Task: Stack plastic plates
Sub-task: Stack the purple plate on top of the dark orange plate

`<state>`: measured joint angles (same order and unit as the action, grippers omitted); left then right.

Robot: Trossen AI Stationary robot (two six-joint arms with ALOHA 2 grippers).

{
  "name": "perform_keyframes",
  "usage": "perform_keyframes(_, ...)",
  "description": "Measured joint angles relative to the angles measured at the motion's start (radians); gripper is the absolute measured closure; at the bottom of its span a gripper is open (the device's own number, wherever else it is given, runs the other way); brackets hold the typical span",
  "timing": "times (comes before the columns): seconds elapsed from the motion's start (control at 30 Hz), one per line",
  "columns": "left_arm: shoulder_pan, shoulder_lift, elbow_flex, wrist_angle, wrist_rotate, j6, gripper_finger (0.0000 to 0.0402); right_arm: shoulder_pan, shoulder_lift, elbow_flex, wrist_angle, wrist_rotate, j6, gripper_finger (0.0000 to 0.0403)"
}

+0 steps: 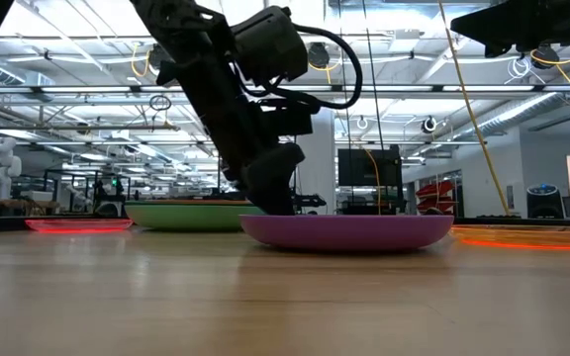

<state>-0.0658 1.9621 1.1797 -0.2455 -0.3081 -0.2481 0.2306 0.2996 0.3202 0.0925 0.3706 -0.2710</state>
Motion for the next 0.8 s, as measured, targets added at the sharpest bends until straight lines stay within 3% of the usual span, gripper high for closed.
perform_keyframes(0.13,0.000,0.013,0.000,-0.008,0.012,-0.016,0.0225,0.000,0.000,0.000,0.000,0.000,0.000,0.0397)
perform_keyframes(0.57,0.000,0.010,0.002,-0.009,0.030,-0.050,0.0352,0.000,0.000,0.000,0.000,0.000,0.000,0.0397)
perform_keyframes(0.8,0.000,-0.044,0.002,-0.041,0.050,-0.088,0.0381,0.000,0.000,0.000,0.000,-0.001,0.000,0.0397)
